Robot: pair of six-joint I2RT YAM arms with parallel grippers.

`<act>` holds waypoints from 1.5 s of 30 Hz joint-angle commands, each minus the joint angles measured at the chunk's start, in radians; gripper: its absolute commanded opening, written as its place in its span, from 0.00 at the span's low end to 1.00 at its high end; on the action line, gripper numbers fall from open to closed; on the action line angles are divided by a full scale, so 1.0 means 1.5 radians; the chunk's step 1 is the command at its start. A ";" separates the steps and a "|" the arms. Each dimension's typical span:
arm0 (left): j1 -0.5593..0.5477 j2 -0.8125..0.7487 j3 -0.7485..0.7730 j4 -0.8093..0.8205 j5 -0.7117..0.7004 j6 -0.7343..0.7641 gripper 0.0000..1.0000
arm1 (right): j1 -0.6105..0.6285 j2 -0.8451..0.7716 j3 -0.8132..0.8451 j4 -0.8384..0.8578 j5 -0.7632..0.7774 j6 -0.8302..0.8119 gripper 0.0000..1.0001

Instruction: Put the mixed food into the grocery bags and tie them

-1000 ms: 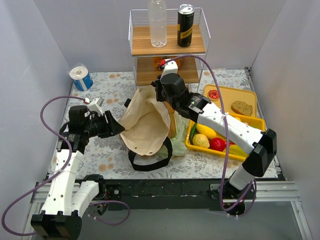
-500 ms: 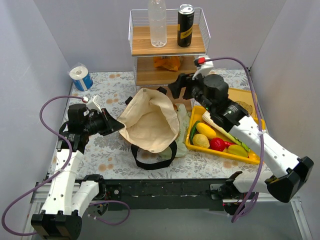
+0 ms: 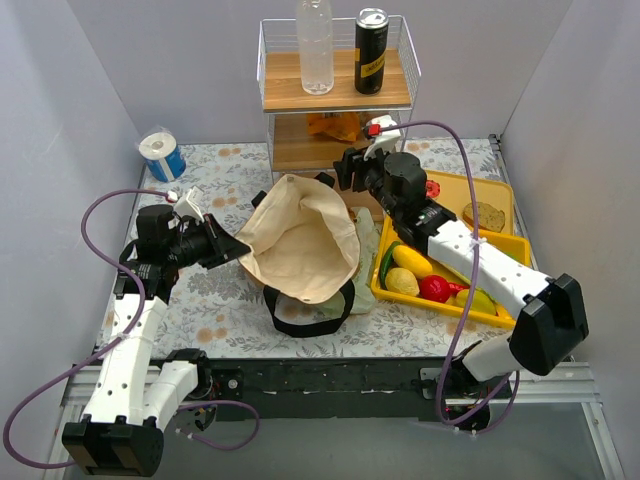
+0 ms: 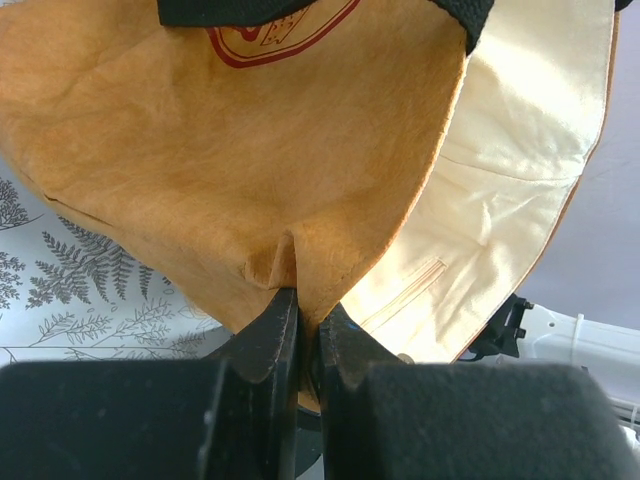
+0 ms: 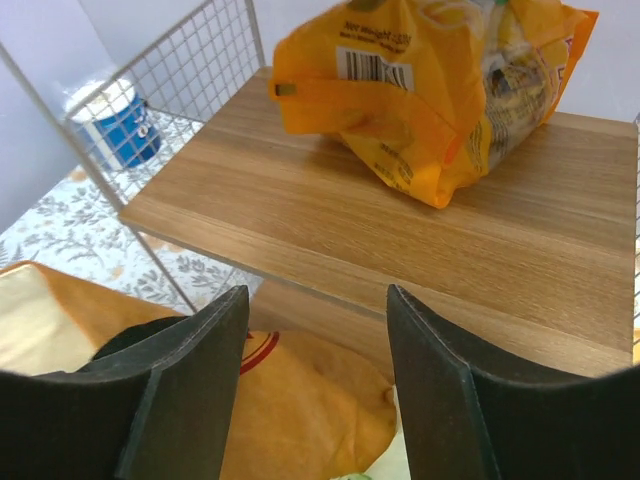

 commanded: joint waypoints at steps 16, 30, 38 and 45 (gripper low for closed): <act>-0.003 0.008 0.044 -0.005 0.008 0.033 0.00 | -0.046 0.138 0.004 0.287 0.075 -0.111 0.60; -0.003 0.026 0.044 -0.018 -0.011 0.044 0.00 | -0.058 0.189 0.017 0.369 0.024 -0.100 0.68; -0.003 0.027 0.049 -0.027 -0.012 0.044 0.00 | -0.060 0.244 0.089 0.361 0.062 -0.125 0.61; -0.003 0.027 0.056 -0.033 -0.015 0.043 0.00 | -0.059 0.239 0.072 0.386 0.039 -0.135 0.19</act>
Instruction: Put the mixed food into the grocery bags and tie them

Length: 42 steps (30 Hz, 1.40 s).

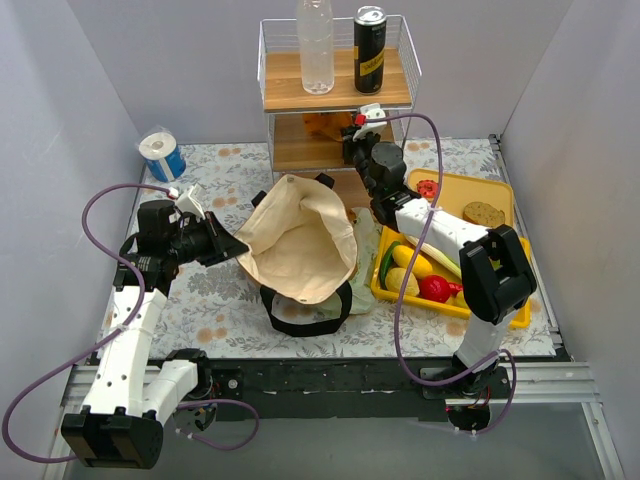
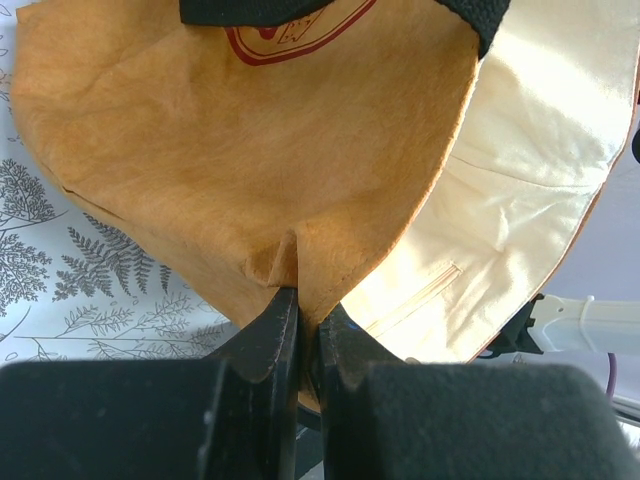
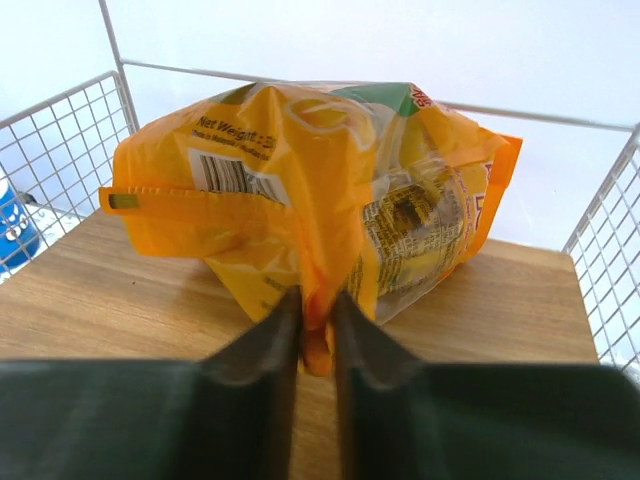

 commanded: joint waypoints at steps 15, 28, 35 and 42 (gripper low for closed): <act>-0.003 -0.005 0.033 0.007 0.002 0.007 0.00 | 0.071 -0.234 -0.172 0.016 0.008 -0.004 0.01; -0.003 0.013 0.047 -0.008 -0.048 0.035 0.00 | 0.130 -0.428 -0.107 -0.299 -0.053 0.119 0.01; -0.003 0.010 0.041 0.001 -0.041 0.027 0.00 | 0.216 -0.466 -0.043 -0.334 -0.126 0.110 0.01; -0.003 0.014 0.036 0.000 -0.045 0.027 0.00 | 0.345 -0.447 0.018 -0.338 -0.090 0.039 0.01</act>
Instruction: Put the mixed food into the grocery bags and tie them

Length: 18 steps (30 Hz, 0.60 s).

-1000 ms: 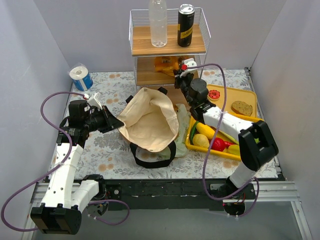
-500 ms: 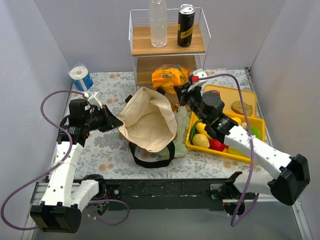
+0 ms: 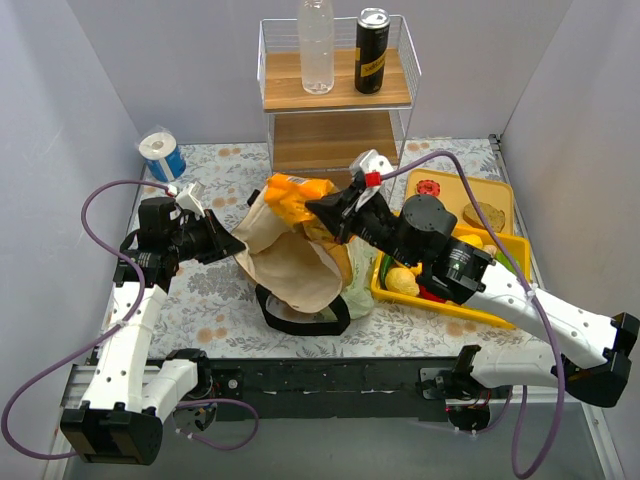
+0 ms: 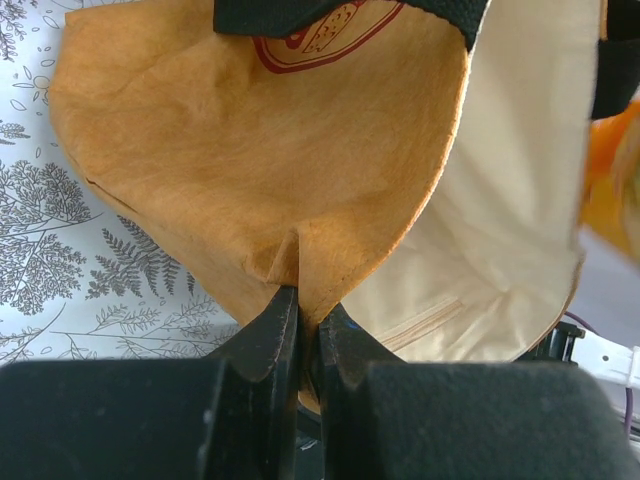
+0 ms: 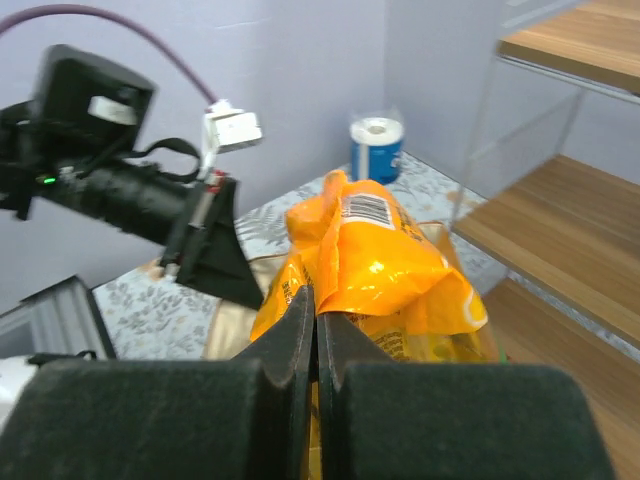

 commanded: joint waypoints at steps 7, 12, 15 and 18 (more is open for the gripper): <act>-0.003 0.004 0.023 0.013 -0.006 0.006 0.00 | 0.110 0.005 0.125 0.079 0.010 -0.078 0.01; -0.003 0.004 0.026 0.013 -0.003 0.004 0.00 | 0.125 0.029 0.113 0.071 0.039 -0.041 0.01; -0.003 0.000 0.025 0.019 0.002 0.001 0.00 | 0.126 0.033 0.067 0.060 0.080 0.003 0.01; -0.003 0.006 0.041 0.016 0.007 0.002 0.00 | 0.125 0.031 0.021 0.027 0.156 0.049 0.01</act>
